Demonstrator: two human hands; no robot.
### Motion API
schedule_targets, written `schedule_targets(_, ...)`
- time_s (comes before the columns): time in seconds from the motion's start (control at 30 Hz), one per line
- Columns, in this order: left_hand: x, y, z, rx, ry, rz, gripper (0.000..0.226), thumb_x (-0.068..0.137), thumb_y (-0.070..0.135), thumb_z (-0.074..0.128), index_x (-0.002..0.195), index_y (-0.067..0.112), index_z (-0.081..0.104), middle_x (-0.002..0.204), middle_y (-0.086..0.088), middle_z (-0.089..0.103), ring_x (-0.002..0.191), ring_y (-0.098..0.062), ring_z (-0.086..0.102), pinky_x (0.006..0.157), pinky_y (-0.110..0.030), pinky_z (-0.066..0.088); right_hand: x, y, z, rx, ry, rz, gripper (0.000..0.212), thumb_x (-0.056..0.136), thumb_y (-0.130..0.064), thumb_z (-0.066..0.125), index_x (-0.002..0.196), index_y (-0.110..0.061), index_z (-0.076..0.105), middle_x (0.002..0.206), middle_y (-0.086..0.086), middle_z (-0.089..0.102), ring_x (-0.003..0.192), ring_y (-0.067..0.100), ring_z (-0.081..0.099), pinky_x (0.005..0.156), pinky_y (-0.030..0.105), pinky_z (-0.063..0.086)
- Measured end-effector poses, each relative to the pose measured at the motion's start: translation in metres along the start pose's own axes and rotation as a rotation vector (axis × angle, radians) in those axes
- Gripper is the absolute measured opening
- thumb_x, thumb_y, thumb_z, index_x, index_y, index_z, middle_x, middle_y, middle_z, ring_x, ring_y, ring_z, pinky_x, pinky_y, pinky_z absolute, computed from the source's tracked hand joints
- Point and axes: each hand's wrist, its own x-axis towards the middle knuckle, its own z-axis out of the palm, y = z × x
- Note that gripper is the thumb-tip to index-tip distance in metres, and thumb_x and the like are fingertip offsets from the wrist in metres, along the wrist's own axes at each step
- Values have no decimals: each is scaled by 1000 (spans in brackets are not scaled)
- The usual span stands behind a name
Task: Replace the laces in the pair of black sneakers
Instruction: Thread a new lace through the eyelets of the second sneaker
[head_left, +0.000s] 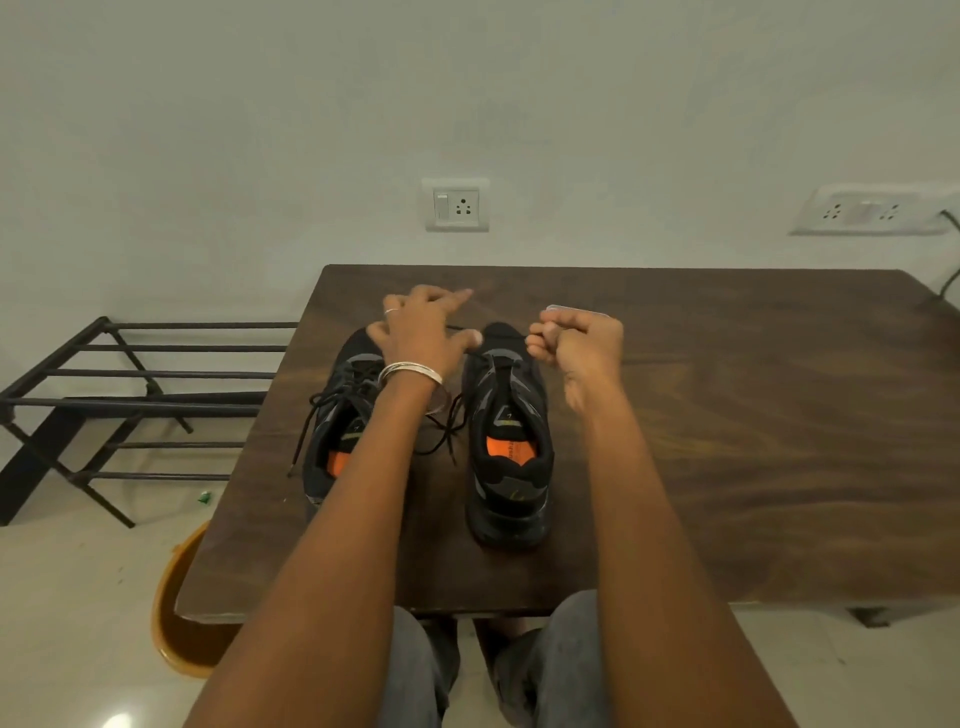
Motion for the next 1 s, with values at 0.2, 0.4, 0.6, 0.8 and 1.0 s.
schedule_targets(0.2, -3, 17, 16, -148, -67, 70, 12, 88, 34, 66, 97, 40, 71, 98, 15, 69, 108, -12, 54, 88, -39, 25, -6, -2, 6, -99, -28, -31, 18, 89, 7, 64, 102, -5, 59, 86, 16, 69, 66, 21, 70, 68, 33, 62)
schedule_targets(0.4, -4, 7, 22, -331, -178, 101, 26, 83, 34, 72, 108, 38, 68, 99, 18, 67, 108, -15, 56, 98, -48, 37, -6, 1, 6, -106, -74, -8, 8, 88, -3, 71, 85, -6, 64, 79, 13, 72, 54, 14, 64, 49, 19, 52)
schedule_targets(0.6, -3, 7, 20, -354, -77, -12, 4, 83, 34, 71, 80, 36, 70, 82, 13, 68, 94, -13, 59, 87, -37, 30, -3, 4, 5, -235, -35, -86, 14, 80, -7, 79, 71, -11, 70, 75, 4, 70, 51, 7, 56, 51, 20, 51)
schedule_targets(0.8, 0, -2, 13, -41, -38, -124, 8, 90, 32, 64, 89, 33, 71, 89, 9, 63, 118, -24, 45, 86, -41, 22, 2, 4, 1, -281, -67, -53, 27, 89, 10, 62, 72, -10, 67, 81, 5, 67, 62, 11, 64, 73, 30, 62)
schedule_targets(1.0, -1, 8, 14, -76, -103, 118, 41, 85, 35, 69, 124, 41, 59, 121, 11, 61, 123, -19, 45, 95, -42, 27, 5, 8, 10, -452, -27, -148, 18, 87, 3, 68, 77, -11, 62, 77, 10, 69, 59, 20, 66, 62, 36, 60)
